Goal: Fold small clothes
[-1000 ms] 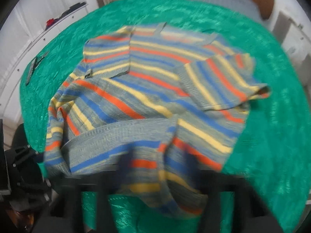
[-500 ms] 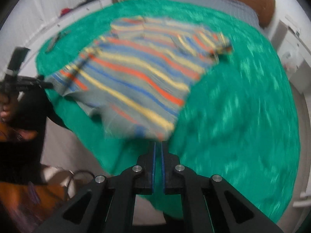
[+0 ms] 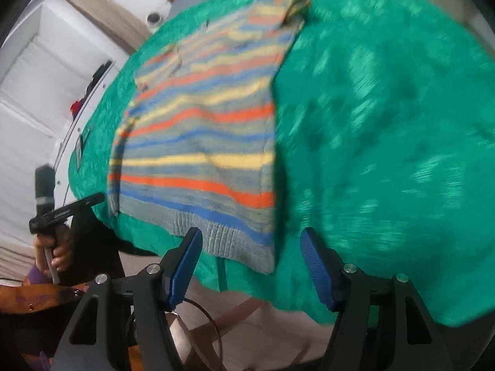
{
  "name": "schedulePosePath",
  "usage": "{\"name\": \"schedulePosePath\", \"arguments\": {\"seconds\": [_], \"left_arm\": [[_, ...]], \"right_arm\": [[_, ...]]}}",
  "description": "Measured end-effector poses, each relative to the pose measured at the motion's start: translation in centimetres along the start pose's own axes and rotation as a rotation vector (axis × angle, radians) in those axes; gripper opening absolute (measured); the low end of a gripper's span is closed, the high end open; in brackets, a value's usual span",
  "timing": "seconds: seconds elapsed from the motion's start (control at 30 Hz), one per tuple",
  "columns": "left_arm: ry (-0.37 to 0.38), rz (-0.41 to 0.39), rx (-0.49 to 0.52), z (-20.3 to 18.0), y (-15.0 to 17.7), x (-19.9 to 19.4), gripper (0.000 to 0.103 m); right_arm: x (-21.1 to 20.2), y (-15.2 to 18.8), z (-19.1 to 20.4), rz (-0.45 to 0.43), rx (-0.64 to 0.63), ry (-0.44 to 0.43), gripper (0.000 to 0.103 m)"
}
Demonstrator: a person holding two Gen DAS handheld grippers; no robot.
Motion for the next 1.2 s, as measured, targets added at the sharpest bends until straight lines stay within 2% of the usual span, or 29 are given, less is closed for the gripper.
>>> {"name": "schedulePosePath", "arguments": {"seconds": [0.03,0.07,0.1,0.13,0.17,0.27,0.37,0.43,0.53,0.57,0.63,0.8,0.87,0.9,0.93,0.97,1.07,1.2], "left_arm": [[-0.025,0.0,0.006,0.0,-0.2,0.3,0.037],[-0.039,0.0,0.008,0.1,-0.3,0.3,0.005],[-0.019,0.009,0.005,0.1,-0.1,0.1,0.0],[0.034,0.002,-0.009,0.4,0.2,-0.9,0.0],[0.057,-0.014,-0.017,0.8,0.5,-1.9,0.0],[0.036,-0.038,-0.022,2.8,1.8,-4.3,0.0],[0.017,-0.034,-0.053,4.3,2.4,-4.5,0.0],[0.063,-0.045,-0.069,4.1,2.6,-4.2,0.002],[0.133,-0.03,-0.068,2.6,2.3,-3.4,0.012],[0.123,-0.026,-0.049,1.6,2.1,-2.9,0.019],[0.087,-0.01,-0.015,0.2,2.0,-2.0,0.028],[0.078,0.028,-0.002,-1.4,1.3,0.1,0.049],[0.054,0.043,-0.012,-1.7,0.6,1.2,0.045],[0.041,0.047,-0.019,-1.7,0.4,1.6,0.023],[0.051,0.054,-0.02,-1.9,0.3,1.8,0.005],[0.074,0.064,-0.024,-2.1,0.4,1.8,0.002],[0.042,0.032,-0.015,-2.5,0.1,0.3,0.001],[-0.024,-0.045,-0.02,-0.5,0.6,-4.9,0.0]], "right_arm": [[0.7,0.1,0.2,0.024,-0.003,-0.006,0.031],[1.1,0.0,0.2,0.033,-0.005,0.005,0.021],[0.5,0.2,0.5,0.023,-0.01,-0.002,0.006],[-0.5,0.6,0.9,0.008,-0.016,-0.017,0.006],[-1.5,1.0,1.4,-0.009,-0.027,-0.022,0.006],[-4.5,1.9,2.1,-0.039,-0.069,0.021,0.006],[-5.1,2.1,1.7,-0.029,-0.054,0.066,0.006],[-4.2,1.7,1.7,-0.021,-0.045,0.075,0.006],[-3.5,1.0,1.3,-0.015,-0.022,0.075,0.006],[-3.5,1.0,1.2,-0.017,-0.024,0.074,0.006],[-3.5,1.0,1.6,-0.022,-0.039,0.085,0.006],[-4.3,1.1,1.2,-0.037,-0.038,0.088,0.006],[-4.3,1.1,1.1,-0.042,-0.033,0.083,0.006],[-4.3,1.1,1.0,-0.042,-0.032,0.083,0.006],[-4.3,1.1,1.0,-0.04,-0.032,0.084,0.006],[-4.2,1.1,1.0,-0.038,-0.034,0.085,0.006],[-4.7,1.2,1.2,-0.048,-0.038,0.099,0.006],[-7.2,1.7,1.9,-0.076,-0.041,0.117,0.006]]}}
Point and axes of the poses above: each gripper's, at about its wrist camera, not at the fingertips, and x roughly the way its jaws point, z to its left, y to its underside, the point moved 9 cm from there along x, roughly the way its jaws point, and after that the axes turned 12 degrees about z, right-handed, at the moved point
